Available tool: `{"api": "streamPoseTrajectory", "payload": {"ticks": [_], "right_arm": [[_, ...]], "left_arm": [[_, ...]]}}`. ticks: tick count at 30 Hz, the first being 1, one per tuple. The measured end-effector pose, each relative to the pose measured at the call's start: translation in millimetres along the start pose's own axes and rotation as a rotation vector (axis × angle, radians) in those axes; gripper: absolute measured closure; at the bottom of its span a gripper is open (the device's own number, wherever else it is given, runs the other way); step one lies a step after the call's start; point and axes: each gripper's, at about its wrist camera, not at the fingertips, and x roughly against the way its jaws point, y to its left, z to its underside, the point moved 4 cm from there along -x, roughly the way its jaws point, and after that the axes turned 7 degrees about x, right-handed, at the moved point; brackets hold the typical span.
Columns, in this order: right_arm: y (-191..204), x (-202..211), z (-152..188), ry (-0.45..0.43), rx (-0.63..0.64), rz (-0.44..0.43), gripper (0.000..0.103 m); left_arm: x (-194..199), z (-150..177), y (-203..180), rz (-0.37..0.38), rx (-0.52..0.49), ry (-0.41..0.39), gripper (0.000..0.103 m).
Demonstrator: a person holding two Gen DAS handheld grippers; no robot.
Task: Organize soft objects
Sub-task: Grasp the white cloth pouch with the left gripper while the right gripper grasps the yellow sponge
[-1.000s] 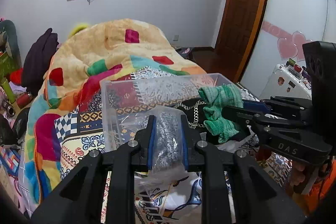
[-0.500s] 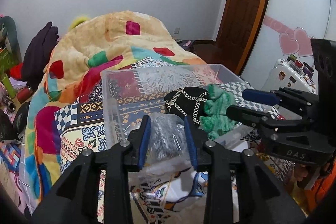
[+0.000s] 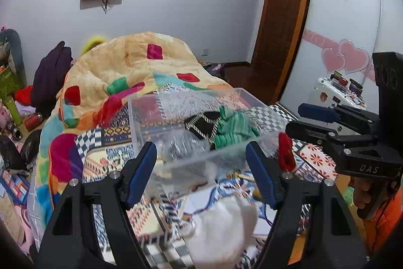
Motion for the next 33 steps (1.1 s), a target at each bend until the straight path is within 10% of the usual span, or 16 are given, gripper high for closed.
{"api": "streamPoseTrajectory", "payload": {"ticks": [19, 24, 33], "right_arm": [[16.1, -40.2, 88.9, 0.251, -0.035, -0.086, 0.050], [17.8, -36.3, 90.6, 0.246, -0.049, -0.097, 0.072], [13.4, -9.3, 76.6, 0.155, -0.052, -0.080, 0.073]], "left_arm": [[-15.2, 79.0, -1.5, 0.040, 0.051, 0.192, 0.029], [-13.9, 88.9, -2.8, 0.035, 0.032, 0.185, 0.030], [-9.3, 92.9, -4.3, 0.047, 0.006, 0.179, 0.079]]}}
